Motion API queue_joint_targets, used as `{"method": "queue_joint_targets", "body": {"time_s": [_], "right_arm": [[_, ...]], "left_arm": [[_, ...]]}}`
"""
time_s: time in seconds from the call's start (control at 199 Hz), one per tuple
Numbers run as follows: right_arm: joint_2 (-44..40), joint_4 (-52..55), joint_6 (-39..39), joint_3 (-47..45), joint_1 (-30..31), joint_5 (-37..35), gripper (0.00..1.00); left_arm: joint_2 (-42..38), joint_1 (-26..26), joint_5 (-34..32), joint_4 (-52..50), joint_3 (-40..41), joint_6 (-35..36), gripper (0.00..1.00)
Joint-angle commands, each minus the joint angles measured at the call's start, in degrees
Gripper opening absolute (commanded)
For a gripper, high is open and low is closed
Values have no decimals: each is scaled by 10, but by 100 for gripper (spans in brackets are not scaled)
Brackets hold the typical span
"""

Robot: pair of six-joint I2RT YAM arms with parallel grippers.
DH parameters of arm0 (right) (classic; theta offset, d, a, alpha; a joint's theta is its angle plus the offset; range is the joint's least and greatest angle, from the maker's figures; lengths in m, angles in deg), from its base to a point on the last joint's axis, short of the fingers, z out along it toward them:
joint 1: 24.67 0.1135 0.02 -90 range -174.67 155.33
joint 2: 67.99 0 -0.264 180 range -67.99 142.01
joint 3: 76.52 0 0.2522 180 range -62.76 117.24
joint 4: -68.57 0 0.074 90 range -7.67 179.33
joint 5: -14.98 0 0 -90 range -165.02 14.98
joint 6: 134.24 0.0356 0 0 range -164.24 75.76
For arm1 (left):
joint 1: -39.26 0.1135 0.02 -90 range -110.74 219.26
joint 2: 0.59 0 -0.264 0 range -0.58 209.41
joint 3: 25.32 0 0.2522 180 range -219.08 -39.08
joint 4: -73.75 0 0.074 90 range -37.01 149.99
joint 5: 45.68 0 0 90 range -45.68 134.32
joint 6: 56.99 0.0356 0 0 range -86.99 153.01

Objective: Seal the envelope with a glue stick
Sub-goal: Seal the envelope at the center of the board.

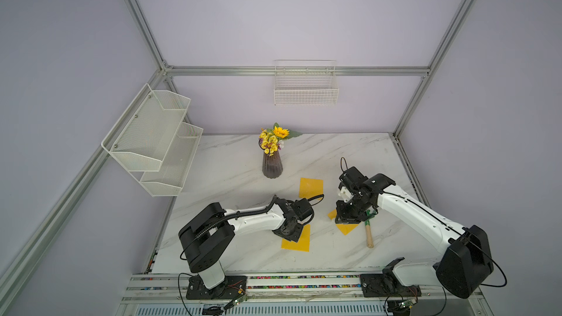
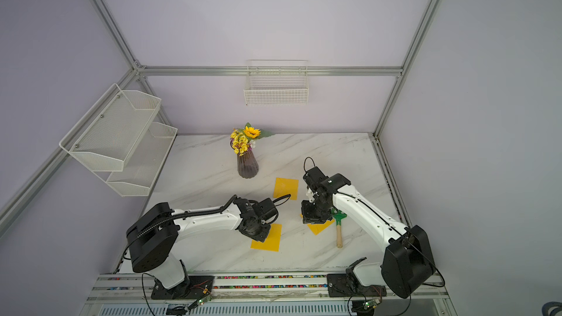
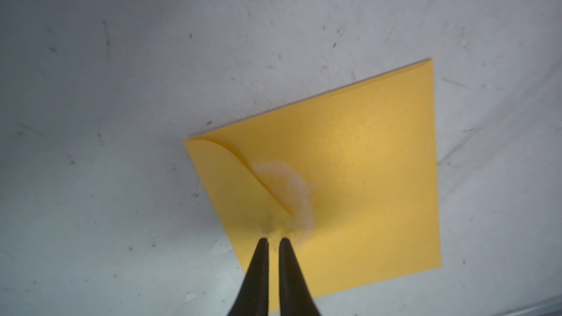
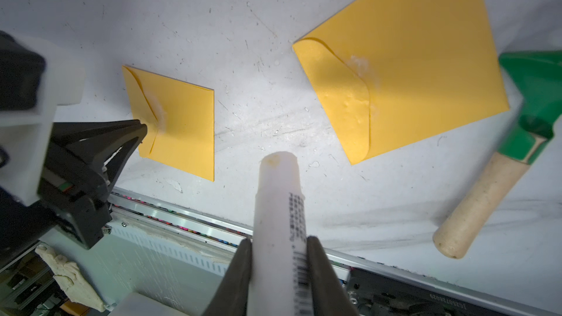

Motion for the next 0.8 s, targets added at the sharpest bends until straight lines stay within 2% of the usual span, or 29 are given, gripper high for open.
{"method": "queue_joint_targets", "body": {"time_s": [0.0, 0.286, 0.511, 0.797], "right_arm": [[-5, 4, 4, 10, -5, 4, 0], [-6, 6, 4, 8, -5, 3, 0], [-14, 9, 6, -1, -5, 2, 0], [-19, 17, 6, 2, -5, -1, 0]], "left_arm": [[-40, 15, -35, -14, -28, 17, 12], [-5, 36, 5, 23, -24, 39, 12], [52, 36, 47, 74, 21, 28, 11], [25, 37, 18, 49, 6, 32, 11]]}}
